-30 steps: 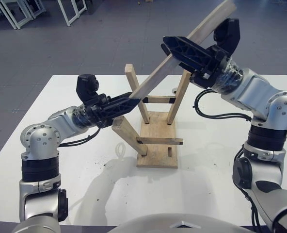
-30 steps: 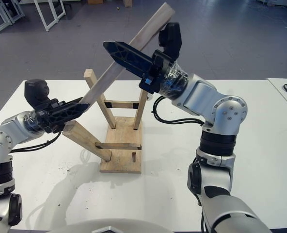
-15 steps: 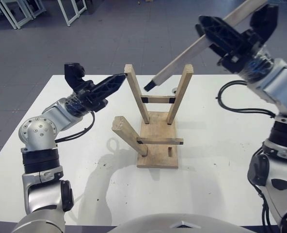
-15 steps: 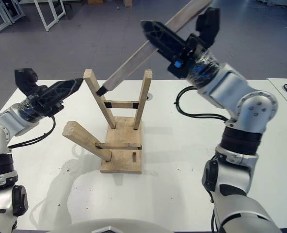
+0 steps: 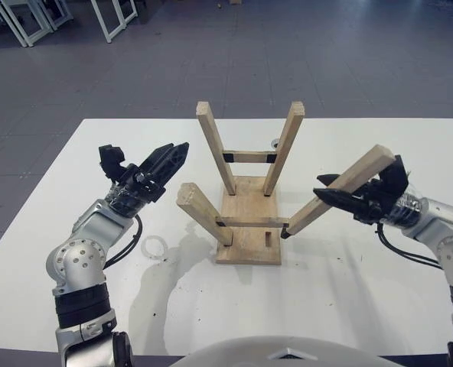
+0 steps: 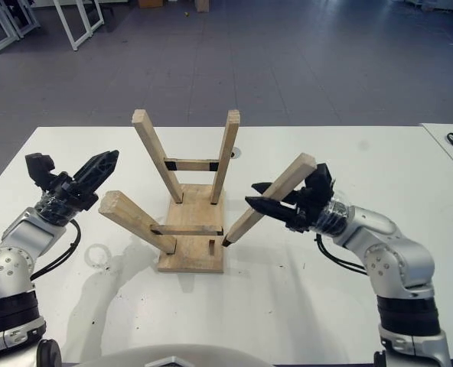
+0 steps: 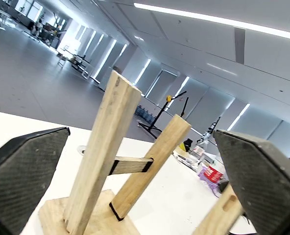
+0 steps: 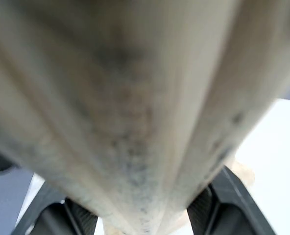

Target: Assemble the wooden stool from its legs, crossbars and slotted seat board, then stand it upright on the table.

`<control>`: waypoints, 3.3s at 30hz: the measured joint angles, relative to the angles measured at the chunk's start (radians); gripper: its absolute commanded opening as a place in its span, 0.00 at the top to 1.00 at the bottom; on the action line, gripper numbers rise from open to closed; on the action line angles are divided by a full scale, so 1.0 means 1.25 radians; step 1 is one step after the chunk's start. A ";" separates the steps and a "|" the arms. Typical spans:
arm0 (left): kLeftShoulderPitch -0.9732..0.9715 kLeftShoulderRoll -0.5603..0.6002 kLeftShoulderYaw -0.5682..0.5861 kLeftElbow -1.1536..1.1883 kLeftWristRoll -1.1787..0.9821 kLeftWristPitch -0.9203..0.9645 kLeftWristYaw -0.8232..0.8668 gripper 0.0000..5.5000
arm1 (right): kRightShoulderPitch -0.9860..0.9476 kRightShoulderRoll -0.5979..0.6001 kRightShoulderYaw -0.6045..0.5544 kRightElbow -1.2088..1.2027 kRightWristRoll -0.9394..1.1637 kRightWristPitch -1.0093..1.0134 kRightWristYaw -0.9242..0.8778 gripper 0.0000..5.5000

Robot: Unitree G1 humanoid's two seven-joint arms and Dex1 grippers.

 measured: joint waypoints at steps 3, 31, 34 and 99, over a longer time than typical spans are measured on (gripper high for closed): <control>0.016 -0.004 -0.008 0.006 0.015 -0.003 0.001 0.00 | 0.012 0.031 0.017 0.002 -0.045 -0.116 0.086 0.63; 0.027 -0.005 -0.039 0.011 0.024 -0.003 -0.001 0.00 | -0.029 0.072 0.143 0.135 -0.204 -0.333 0.213 0.63; 0.028 -0.005 -0.043 0.009 0.029 -0.004 0.001 0.00 | -0.048 0.065 0.176 0.079 -0.244 -0.302 0.173 0.63; -0.446 -0.197 -0.332 -0.475 0.561 0.478 0.417 0.42 | -0.186 0.058 0.344 0.156 -0.337 -0.191 -0.079 0.63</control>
